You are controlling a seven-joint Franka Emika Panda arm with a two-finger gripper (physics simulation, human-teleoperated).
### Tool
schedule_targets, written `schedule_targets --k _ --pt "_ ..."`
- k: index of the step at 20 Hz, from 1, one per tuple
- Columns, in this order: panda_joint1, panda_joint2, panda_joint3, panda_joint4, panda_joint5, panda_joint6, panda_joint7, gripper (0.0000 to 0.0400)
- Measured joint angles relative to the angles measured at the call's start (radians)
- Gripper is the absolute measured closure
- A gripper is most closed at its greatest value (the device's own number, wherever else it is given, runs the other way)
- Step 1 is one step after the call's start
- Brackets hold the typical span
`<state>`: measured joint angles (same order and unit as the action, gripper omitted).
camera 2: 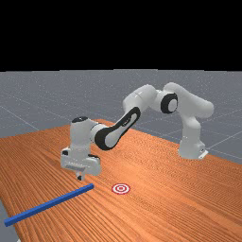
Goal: Pull the pivot to the target area
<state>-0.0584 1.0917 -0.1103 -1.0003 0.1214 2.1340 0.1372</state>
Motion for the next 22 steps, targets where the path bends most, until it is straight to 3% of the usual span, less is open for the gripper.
schedule_targets --k 1,2,3,4,5,6,7,8,10,15,22 --pt "-0.001 0.024 0.0 0.02 -0.001 -0.006 0.002 0.04" --pt "0.019 0.084 -0.038 0.118 -0.043 -0.091 0.046 0.04" --pt "0.023 0.102 -0.045 0.126 -0.049 -0.082 0.054 0.04" --pt "-0.001 0.112 -0.008 0.138 -0.014 -0.096 0.019 0.04" --pt "-0.002 0.131 -0.007 0.158 -0.014 -0.1 0.02 0.04" --pt "0.0 0.127 0.031 0.132 -0.07 -0.075 -0.262 0.0242" --pt "0.036 0.137 -0.002 0.15 -0.021 -0.093 0.044 0.0148" --pt "0.04 0.148 -0.001 0.164 -0.021 -0.098 0.045 0.009" --pt "0.047 0.169 -0.011 0.193 -0.031 -0.1 0.057 0.0034" --pt "0.056 0.089 -0.013 0.045 -0.008 -0.033 0.106 0.0003" --pt "-0.001 0.122 -0.021 0.109 0.001 -0.063 0.092 0.0"
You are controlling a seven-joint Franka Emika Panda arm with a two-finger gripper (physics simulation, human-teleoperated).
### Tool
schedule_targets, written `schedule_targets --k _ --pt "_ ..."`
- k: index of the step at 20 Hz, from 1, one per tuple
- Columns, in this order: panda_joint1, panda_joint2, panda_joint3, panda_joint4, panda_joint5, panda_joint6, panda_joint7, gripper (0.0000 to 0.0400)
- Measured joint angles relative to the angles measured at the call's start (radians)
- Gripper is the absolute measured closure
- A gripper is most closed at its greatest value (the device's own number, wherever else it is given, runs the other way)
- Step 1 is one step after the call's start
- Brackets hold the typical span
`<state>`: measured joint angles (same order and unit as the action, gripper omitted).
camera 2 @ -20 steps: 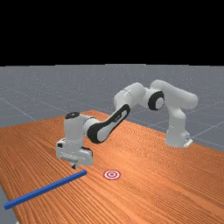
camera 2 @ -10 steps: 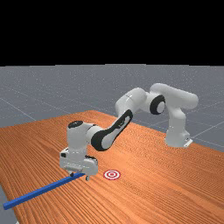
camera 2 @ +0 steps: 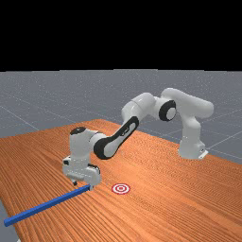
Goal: Pull the pivot to the target area
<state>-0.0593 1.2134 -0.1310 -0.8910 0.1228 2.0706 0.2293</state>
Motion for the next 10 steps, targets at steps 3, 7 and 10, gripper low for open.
schedule_targets --k 3,7,10 --pt "-0.003 0.015 -0.022 0.016 -0.032 0.012 -0.031 0.0" --pt "-0.025 0.09 0.002 0.11 -0.012 -0.004 -0.051 0.0" --pt "-0.04 0.151 0.01 0.221 -0.024 -0.037 -0.124 0.0"
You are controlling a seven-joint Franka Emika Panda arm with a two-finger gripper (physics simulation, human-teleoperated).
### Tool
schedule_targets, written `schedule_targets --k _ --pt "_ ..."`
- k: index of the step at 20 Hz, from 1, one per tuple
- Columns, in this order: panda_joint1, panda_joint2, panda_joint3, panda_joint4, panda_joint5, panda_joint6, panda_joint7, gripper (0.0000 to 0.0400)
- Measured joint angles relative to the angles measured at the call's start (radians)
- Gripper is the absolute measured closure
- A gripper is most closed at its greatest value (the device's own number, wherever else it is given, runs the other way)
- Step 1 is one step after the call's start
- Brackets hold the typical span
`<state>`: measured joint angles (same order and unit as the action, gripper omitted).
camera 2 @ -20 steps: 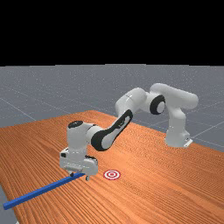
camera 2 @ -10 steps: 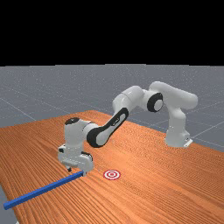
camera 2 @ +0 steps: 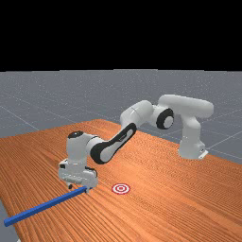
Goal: Pull the pivot to the target area
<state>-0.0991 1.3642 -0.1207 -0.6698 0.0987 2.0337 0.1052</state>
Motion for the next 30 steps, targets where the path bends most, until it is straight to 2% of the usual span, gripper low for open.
schedule_targets --k 1,2,3,4,6,7,8,9,12,13,14,15,17,19,20,23,24,25,27,28,29,30 --pt "0.029 -0.013 -0.04 -0.022 -0.021 0.014 0.093 0.0" --pt "0.034 -0.017 -0.047 -0.031 -0.027 0.018 0.1 0.0" --pt "0.034 -0.019 -0.043 -0.035 -0.024 0.021 0.097 0.0071" --pt "0.029 -0.017 -0.035 -0.036 -0.016 0.017 0.089 0.0251" --pt "0.016 0.004 -0.016 0.009 0.0 -0.006 0.074 0.0275" --pt "0.012 0.025 -0.016 0.045 -0.001 -0.022 0.076 0.0301" --pt "-0.005 0.03 0.014 0.058 0.025 -0.038 0.049 0.0304" --pt "0.013 0.006 -0.014 0.012 0.002 -0.008 0.072 0.0305" --pt "0.01 -0.006 -0.002 -0.011 0.013 -0.002 0.064 0.0305" --pt "-0.012 0.025 0.044 0.054 0.051 -0.048 0.038 0.0304" --pt "0.009 -0.016 0.021 -0.026 0.035 -0.003 0.057 0.0305" --pt "0.025 -0.153 0.014 -0.304 0.039 0.224 0.04 0.0305" --pt "0.039 -0.279 0.016 -0.538 0.046 0.332 0.023 0.0305" --pt "0.03 -0.397 0.038 -0.782 0.066 0.508 -0.016 0.0305" --pt "0.041 -0.428 0.023 -0.832 0.059 0.492 -0.009 0.0305" --pt "0.034 -0.506 0.034 -0.996 0.072 0.596 -0.034 0.0305" --pt "0.054 -0.515 0.007 -0.998 0.06 0.519 0.005 0.0305" --pt "0.022 -0.534 0.042 -1.031 0.081 0.527 -0.049 0.0305" --pt "0.02 -0.579 0.043 -1.119 0.084 0.571 -0.059 0.0305" --pt "0.046 -0.597 0.014 -1.152 0.061 0.562 -0.033 0.0305" --pt "0.061 -0.621 -0.002 -1.212 0.053 0.627 -0.023 0.0305" --pt "0.061 -0.635 -0.002 -1.242 0.054 0.642 -0.027 0.0305"
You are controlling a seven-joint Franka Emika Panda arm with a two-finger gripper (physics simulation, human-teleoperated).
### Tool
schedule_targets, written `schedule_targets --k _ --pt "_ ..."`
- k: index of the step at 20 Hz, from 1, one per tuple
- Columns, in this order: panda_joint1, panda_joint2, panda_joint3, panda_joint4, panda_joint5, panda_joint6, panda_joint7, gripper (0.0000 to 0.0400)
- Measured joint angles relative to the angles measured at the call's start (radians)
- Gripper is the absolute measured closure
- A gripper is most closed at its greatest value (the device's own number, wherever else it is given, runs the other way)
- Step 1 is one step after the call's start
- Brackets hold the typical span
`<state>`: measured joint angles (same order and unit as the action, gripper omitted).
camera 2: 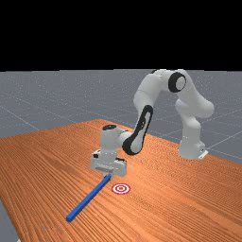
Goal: Pull the pivot to the target area
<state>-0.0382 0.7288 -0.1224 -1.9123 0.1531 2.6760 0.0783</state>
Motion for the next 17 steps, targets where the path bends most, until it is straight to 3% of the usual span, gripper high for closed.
schedule_targets --k 5,10,11,14,15,16,17 --pt "0.009 -0.03 0.013 -0.056 0.012 0.005 0.011 0.0305" --pt "0.013 -0.123 0.015 -0.24 0.015 0.071 -0.008 0.0305" --pt "-0.01 -0.144 0.037 -0.293 0.017 0.134 -0.059 0.0304" --pt "-0.024 -0.172 0.052 -0.352 0.002 0.164 -0.111 0.0302" --pt "-0.01 -0.173 0.048 -0.355 0.007 0.166 -0.088 0.0303" --pt "0.129 -0.162 -0.074 -0.36 -0.038 0.177 0.071 0.0307" --pt "0.151 -0.162 -0.086 -0.362 -0.046 0.179 0.088 0.0305"
